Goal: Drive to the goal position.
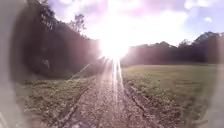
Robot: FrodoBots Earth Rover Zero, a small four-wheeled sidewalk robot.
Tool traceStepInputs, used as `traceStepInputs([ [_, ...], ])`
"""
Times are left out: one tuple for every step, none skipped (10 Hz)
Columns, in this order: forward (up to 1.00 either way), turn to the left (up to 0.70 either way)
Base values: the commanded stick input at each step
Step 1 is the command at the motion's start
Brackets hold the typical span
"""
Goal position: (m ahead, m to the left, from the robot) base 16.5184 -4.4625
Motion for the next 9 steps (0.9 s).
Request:
traceStepInputs([
  [0.85,0.18],
  [0.85,0.0],
  [0.85,0.0],
  [0.85,0.0],
  [0.85,0.0],
  [0.85,0.0],
  [0.85,0.0],
  [0.85,0.0],
  [0.85,0.0],
])
